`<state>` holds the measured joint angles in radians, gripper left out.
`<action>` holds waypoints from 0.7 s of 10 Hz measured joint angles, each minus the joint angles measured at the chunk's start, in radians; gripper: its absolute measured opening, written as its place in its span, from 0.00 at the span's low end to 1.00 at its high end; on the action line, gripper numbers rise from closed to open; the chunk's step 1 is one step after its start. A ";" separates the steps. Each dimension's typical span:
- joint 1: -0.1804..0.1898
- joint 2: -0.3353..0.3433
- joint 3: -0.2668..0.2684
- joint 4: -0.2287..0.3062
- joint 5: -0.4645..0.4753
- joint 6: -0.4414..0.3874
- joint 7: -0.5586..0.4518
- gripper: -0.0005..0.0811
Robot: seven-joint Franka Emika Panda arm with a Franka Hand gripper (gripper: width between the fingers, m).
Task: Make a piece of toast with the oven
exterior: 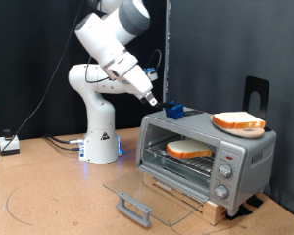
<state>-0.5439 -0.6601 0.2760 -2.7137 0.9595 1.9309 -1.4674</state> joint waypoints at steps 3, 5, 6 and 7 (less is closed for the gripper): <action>-0.022 0.075 -0.033 0.047 -0.030 -0.024 -0.038 0.99; -0.026 0.073 -0.002 0.024 0.069 0.083 0.139 0.99; -0.039 0.080 0.012 0.023 0.075 0.129 0.253 0.99; -0.065 0.097 0.023 0.026 0.055 0.164 0.367 0.99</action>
<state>-0.6087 -0.5629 0.2988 -2.6878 1.0147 2.0946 -1.1002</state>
